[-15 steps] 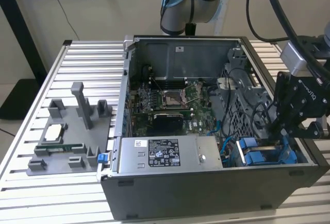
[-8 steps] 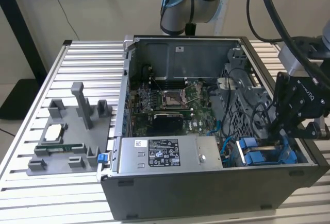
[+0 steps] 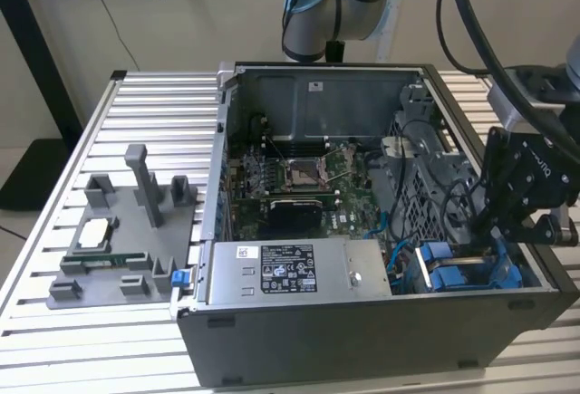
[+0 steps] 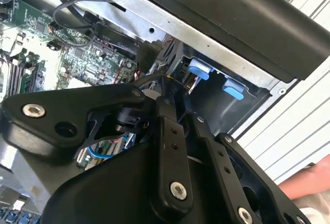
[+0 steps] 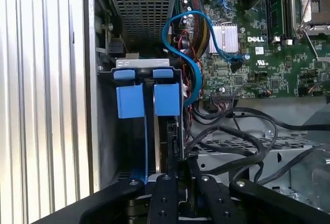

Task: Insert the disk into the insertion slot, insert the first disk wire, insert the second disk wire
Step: 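Insert the first disk wire, then insert the second disk wire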

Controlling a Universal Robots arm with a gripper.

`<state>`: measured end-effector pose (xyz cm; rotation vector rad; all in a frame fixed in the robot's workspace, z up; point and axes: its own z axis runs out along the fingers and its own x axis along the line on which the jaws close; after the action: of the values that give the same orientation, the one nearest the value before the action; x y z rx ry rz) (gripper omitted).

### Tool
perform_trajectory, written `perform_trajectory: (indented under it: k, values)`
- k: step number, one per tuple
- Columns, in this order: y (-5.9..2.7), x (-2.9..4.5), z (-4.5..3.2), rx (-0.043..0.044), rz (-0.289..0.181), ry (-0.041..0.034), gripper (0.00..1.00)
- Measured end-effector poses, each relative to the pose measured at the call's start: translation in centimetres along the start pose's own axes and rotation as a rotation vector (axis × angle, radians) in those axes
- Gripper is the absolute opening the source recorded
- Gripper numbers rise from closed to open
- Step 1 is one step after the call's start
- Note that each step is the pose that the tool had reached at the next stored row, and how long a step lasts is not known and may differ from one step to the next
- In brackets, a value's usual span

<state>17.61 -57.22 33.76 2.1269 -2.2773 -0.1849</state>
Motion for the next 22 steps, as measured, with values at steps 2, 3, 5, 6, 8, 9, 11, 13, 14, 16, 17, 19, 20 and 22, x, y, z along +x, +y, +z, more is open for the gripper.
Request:
perform_trajectory:
  k: [2,3,5,6,8,9,11,13,14,16,17,19,20,22]
  values:
    - [0.00,0.08,0.00,0.0000,0.001,-0.0002,0.00]
    - [0.00,0.10,0.02,0.0000,0.001,-0.0007,0.00]
    - [0.00,0.12,0.00,0.0001,0.001,-0.0003,0.00]
    - [-0.01,0.12,0.00,0.0001,0.001,0.0001,0.00]
    - [-0.03,0.14,0.18,0.0001,0.001,0.0000,0.00]
    - [-0.04,0.15,0.35,0.0001,0.001,0.0002,0.00]
    - [-0.07,0.16,0.63,0.0004,0.001,0.0027,0.00]
    - [-0.09,0.16,0.89,0.0005,0.002,0.0031,0.00]
    - [-0.10,0.18,0.95,0.0002,0.001,0.0021,0.00]
    - [-0.10,0.18,0.94,0.0003,0.001,0.0020,0.00]
    - [-0.08,0.16,0.80,0.0002,0.001,0.0015,1.00]
    - [-0.01,0.12,0.11,0.0002,0.001,0.0017,1.00]
    - [0.04,0.09,-0.31,0.0003,0.001,0.0025,1.00]
    - [0.13,0.04,-1.14,0.0002,0.001,0.0023,1.00]
